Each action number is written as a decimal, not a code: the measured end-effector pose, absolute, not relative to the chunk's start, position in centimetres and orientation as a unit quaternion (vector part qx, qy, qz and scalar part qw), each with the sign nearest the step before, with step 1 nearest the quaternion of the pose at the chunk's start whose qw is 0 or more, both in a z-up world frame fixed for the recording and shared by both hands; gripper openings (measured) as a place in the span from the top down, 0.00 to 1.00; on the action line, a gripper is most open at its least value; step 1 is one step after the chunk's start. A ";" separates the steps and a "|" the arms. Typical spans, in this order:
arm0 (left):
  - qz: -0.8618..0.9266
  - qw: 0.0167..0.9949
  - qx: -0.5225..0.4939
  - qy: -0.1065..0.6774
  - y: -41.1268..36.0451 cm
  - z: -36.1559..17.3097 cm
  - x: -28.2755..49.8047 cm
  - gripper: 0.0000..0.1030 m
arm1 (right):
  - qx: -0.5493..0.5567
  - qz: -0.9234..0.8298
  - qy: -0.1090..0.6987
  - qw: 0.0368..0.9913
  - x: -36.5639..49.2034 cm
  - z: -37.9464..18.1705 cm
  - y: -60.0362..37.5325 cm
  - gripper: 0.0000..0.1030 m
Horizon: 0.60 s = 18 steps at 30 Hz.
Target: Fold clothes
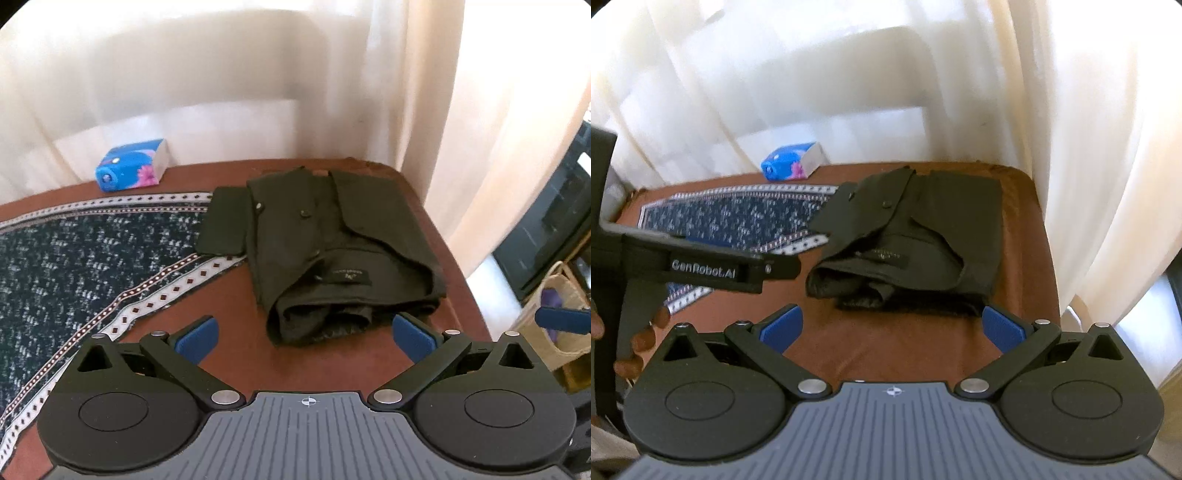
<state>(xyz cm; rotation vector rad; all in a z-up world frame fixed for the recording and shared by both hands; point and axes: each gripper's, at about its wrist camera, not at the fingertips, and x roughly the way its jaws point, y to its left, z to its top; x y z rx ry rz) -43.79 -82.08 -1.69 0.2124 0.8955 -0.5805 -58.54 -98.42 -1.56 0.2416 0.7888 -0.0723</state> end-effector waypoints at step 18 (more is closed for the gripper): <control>-0.269 0.855 0.110 0.429 -83.4 -1.9 -43.4 0.00 | 0.115 -0.027 0.395 0.911 -58.0 -3.0 -99.5 0.00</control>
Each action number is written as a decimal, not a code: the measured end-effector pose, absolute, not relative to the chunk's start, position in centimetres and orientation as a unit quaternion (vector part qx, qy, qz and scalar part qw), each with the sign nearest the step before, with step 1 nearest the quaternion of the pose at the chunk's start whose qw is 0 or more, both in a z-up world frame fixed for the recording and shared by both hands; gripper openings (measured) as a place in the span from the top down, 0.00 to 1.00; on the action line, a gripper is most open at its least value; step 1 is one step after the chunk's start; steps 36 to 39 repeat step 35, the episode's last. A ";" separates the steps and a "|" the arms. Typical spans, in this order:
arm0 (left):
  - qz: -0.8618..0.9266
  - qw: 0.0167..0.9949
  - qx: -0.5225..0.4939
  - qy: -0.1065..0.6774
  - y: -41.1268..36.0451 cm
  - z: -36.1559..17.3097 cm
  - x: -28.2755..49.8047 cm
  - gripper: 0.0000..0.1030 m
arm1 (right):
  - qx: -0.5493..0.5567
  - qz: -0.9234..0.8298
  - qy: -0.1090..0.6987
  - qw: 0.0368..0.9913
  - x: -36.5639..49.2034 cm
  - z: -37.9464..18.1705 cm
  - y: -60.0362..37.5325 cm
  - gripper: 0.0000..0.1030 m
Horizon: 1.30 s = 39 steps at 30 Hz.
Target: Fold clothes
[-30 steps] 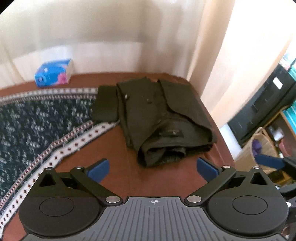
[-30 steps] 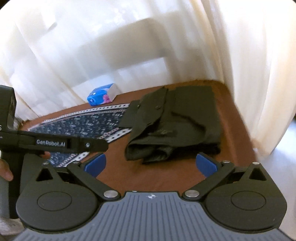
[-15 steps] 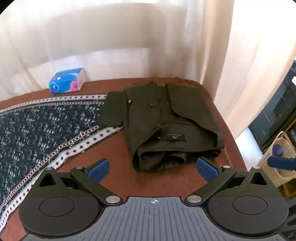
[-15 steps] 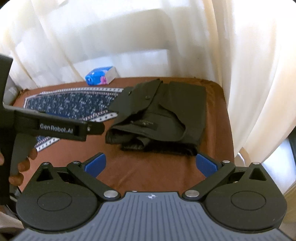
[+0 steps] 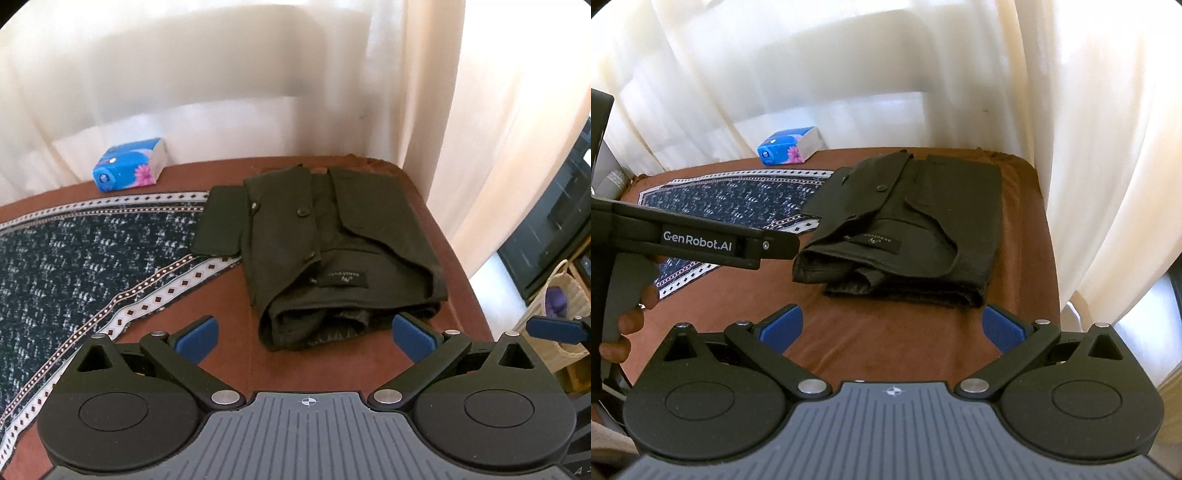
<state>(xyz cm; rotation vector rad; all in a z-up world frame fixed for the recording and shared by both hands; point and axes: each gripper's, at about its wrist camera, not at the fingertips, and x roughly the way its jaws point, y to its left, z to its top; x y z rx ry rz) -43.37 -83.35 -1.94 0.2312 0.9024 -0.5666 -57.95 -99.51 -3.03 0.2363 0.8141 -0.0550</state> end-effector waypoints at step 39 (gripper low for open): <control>-0.291 0.842 0.099 0.442 -84.5 -3.4 -43.2 0.00 | 0.119 -0.030 0.408 0.905 -56.9 -3.8 -100.4 0.00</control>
